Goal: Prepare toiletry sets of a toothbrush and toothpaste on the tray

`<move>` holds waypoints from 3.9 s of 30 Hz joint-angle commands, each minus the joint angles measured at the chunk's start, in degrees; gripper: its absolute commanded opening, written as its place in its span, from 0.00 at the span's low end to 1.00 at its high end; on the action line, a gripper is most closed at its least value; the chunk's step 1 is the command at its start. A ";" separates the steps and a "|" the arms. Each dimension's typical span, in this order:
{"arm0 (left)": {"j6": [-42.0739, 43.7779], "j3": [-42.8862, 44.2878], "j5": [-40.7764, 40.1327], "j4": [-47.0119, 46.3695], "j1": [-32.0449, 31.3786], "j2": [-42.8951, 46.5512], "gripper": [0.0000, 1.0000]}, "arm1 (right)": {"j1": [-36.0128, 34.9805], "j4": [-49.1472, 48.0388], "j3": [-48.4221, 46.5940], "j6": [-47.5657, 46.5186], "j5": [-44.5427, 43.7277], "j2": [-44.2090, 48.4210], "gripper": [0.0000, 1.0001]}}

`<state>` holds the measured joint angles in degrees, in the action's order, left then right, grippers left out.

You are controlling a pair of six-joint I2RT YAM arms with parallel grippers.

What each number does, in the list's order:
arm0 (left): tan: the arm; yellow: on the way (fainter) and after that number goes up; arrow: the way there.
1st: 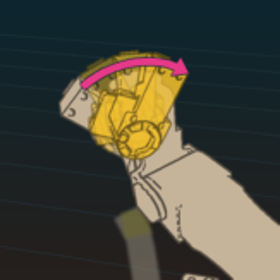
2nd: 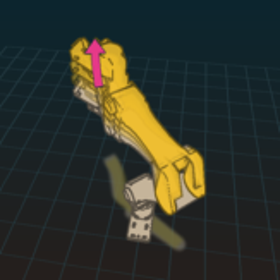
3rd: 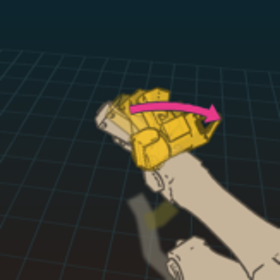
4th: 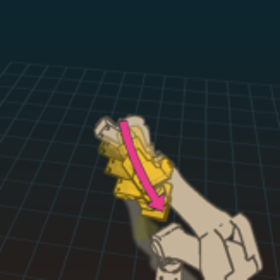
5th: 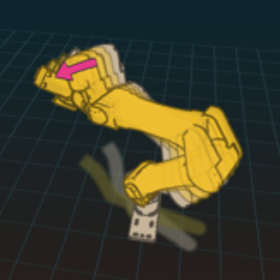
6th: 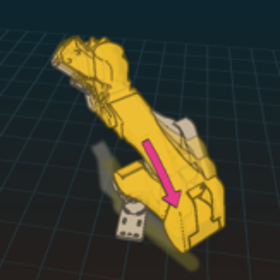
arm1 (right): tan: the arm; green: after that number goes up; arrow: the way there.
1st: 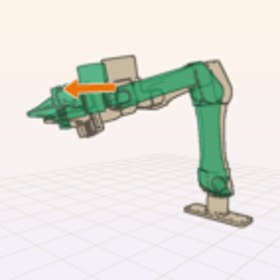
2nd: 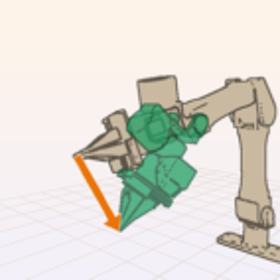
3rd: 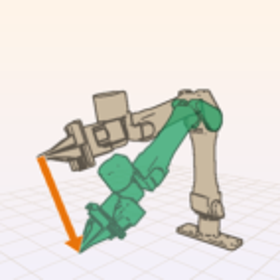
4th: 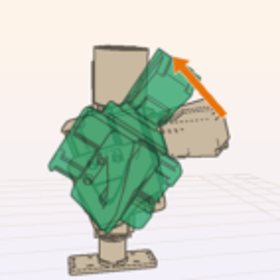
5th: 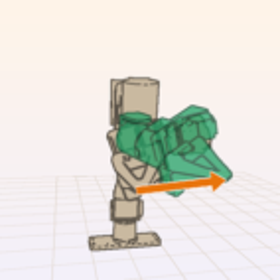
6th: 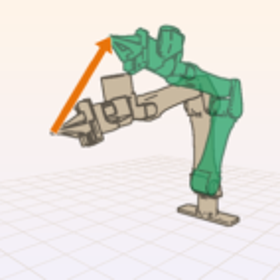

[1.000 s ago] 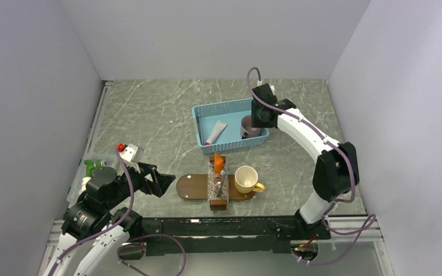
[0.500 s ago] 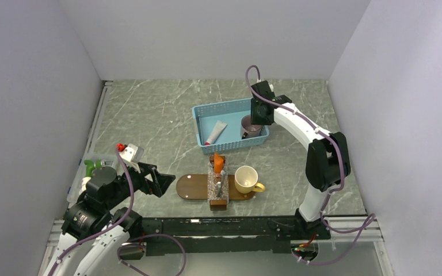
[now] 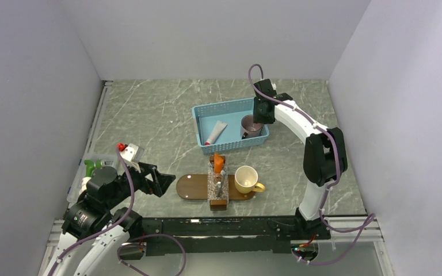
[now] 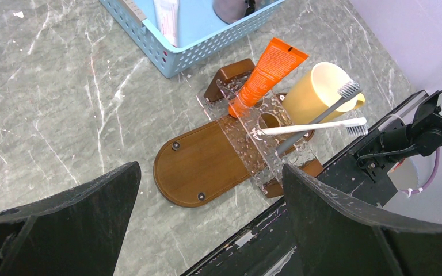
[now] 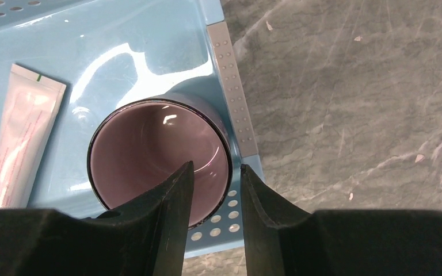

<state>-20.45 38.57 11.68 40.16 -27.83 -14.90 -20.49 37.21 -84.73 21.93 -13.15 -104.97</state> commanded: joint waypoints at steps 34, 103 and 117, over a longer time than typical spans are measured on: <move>-0.30 -0.21 -0.75 -1.40 0.34 -0.23 0.99 | -1.23 2.59 -9.89 -1.32 2.78 -9.98 0.22; -5.72 40.80 0.36 5.71 0.38 -41.37 0.90 | -36.49 6.82 -22.88 0.99 -8.78 14.12 0.00; -4.20 37.83 -1.45 8.63 0.31 -44.47 0.75 | -39.49 6.41 -26.73 0.87 -11.54 6.56 0.00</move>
<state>-25.67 77.06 11.11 48.27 -27.66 -58.61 -59.20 49.36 -107.74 21.54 -22.48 -98.45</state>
